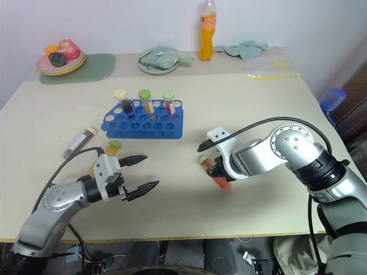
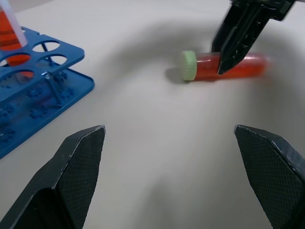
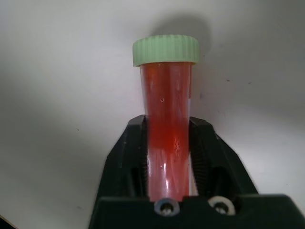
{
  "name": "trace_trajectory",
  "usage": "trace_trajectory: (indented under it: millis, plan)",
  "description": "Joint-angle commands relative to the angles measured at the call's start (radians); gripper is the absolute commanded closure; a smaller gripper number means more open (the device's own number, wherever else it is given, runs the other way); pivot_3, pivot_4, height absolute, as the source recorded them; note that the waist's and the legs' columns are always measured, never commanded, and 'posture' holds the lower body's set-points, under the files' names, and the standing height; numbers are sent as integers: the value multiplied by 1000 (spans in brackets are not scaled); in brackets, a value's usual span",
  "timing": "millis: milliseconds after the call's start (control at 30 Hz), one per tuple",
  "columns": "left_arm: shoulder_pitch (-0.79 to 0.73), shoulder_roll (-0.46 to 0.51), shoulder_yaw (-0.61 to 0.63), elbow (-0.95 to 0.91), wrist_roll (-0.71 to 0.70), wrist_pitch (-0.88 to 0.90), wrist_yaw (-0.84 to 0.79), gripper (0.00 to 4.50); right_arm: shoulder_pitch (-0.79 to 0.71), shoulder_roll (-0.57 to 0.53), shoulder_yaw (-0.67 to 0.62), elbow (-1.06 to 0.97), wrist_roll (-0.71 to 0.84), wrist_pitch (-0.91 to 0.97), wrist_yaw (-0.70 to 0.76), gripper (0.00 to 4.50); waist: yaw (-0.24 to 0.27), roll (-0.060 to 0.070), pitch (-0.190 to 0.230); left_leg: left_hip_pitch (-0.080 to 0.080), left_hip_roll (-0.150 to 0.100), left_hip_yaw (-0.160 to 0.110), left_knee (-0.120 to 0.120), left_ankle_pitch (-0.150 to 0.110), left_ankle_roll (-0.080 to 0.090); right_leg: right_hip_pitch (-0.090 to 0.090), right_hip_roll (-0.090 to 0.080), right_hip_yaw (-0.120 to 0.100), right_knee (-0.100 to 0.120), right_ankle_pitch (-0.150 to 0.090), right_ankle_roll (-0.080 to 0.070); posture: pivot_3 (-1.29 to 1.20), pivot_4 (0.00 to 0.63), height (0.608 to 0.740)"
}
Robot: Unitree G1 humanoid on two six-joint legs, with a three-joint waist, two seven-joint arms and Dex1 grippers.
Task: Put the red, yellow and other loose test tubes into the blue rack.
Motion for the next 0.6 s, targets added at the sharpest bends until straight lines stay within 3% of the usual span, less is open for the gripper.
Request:
trace_trajectory:
  millis: [33,167,233,300,367,433,600]
  plan:
    - [6,11,27,-25,-8,-12,1,0,-52,-16,-10,-29,15,-14,37,3820,0,0,0,0,0,0,0,0,0,0,0,0,0,0,0,0,150,740]
    - [19,16,52,0,1,-32,7,0,-92,13,-122,-154,-60,-37,214,3820,0,1,1,0,0,0,-1,0,0,-1,0,1,0,0,0,0,150,740]
    - [24,5,81,25,4,-43,32,0,-38,37,-200,-315,-354,-183,408,3820,2,1,1,0,1,-1,-2,0,1,-2,1,1,0,0,0,0,150,740]
    - [22,-18,125,53,-10,-42,72,0,42,20,-184,-423,-707,-404,623,3820,6,1,0,0,1,-2,-3,0,1,-2,2,1,-1,0,0,0,150,740]
    - [6,-51,172,78,-18,-45,127,0,111,32,-154,-411,-948,-577,762,3820,8,1,0,0,0,-1,-2,0,0,-1,2,0,-2,0,0,0,150,740]
    - [-22,-85,221,108,-27,-39,189,0,162,134,-178,-346,-1066,-724,839,3820,5,0,1,0,0,0,-1,0,0,0,2,0,-1,0,1,0,150,740]
    - [-71,-119,245,122,-3,-6,274,0,168,429,-168,-121,-1356,-924,822,3820,-12,0,0,1,2,0,0,0,-1,-1,4,2,1,2,0,0,150,740]
